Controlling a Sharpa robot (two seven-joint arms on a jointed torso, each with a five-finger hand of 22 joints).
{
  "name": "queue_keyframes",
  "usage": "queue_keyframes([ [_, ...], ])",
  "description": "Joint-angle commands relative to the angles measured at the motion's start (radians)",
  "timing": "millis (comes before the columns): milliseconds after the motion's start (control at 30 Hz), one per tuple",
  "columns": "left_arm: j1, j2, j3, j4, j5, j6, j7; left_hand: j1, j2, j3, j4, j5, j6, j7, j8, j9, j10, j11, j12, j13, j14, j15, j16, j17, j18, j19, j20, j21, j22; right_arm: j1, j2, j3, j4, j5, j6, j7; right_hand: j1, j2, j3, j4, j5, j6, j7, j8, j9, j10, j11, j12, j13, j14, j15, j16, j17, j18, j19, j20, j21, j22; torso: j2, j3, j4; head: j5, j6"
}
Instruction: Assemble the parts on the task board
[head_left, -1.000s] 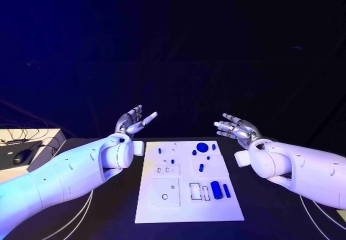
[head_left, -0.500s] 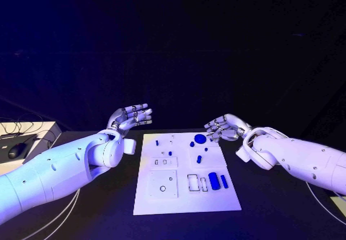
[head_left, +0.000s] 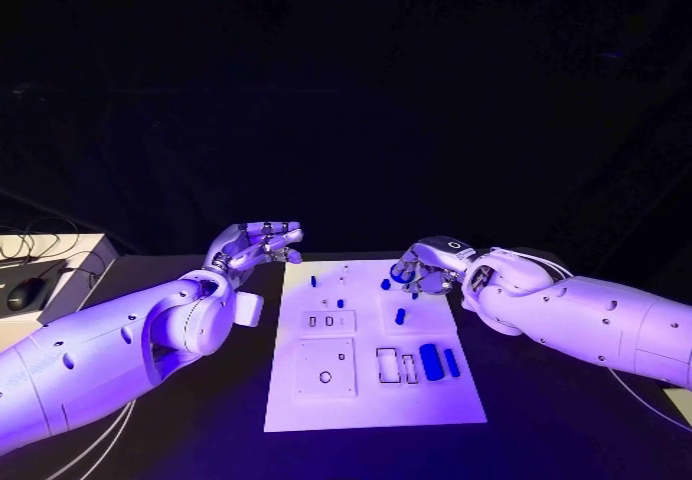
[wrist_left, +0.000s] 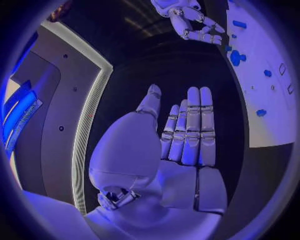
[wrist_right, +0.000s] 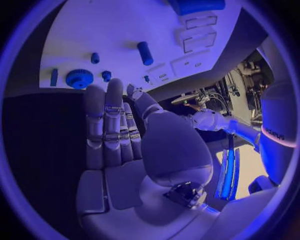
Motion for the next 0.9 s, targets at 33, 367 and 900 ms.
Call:
queue_keyframes([
  [33,0.0,-0.008,0.001,0.025,-0.021,0.021,0.004,-0.005,0.008,-0.008,-0.02,0.001,0.006,0.0,-0.007,0.001,0.005,-0.001,-0.005,0.001,-0.008,-0.007,0.036,0.03,-0.003,0.005,-0.012,0.052,0.024,0.006,0.008,0.001,0.009,-0.175,-0.06,-0.09,-0.005,-0.022,0.014,0.002,0.003,0.005,0.006,-0.003,0.0,0.003,0.003,0.005,0.001,0.008,-0.002,0.016,0.019,0.0,-0.046,0.005,0.01,0.018,0.021,-0.0055,0.0105,-0.009,0.004],
  [367,0.0,-0.03,0.002,0.067,-0.031,0.022,0.001,-0.008,0.008,-0.008,-0.025,0.0,0.005,-0.001,-0.007,0.001,0.003,0.0,-0.006,0.001,-0.043,-0.006,0.101,0.07,0.02,-0.031,-0.008,0.184,0.095,0.027,0.016,0.005,0.027,-0.241,-0.104,-0.137,0.027,-0.062,0.057,0.039,-0.035,0.01,-0.005,0.0,0.004,0.02,0.0,0.012,0.005,-0.116,0.011,0.176,0.119,0.037,-0.205,0.071,-0.068,-0.017,0.046,-0.0146,0.0215,-0.025,0.005],
  [900,-0.001,-0.032,0.002,0.067,-0.034,0.032,-0.008,-0.014,0.007,-0.009,-0.019,0.0,0.002,0.001,-0.006,0.001,-0.003,0.003,-0.005,0.002,-0.05,-0.002,0.091,0.056,0.025,-0.045,-0.002,0.204,0.095,0.037,0.017,0.008,0.031,-0.23,0.043,-0.204,0.002,-0.101,0.101,0.14,0.026,0.017,0.002,-0.003,0.001,-0.036,0.012,0.005,0.002,-0.042,0.007,0.468,0.275,0.02,0.176,0.004,0.026,0.256,0.077,-0.0271,0.0362,-0.049,0.004],
])
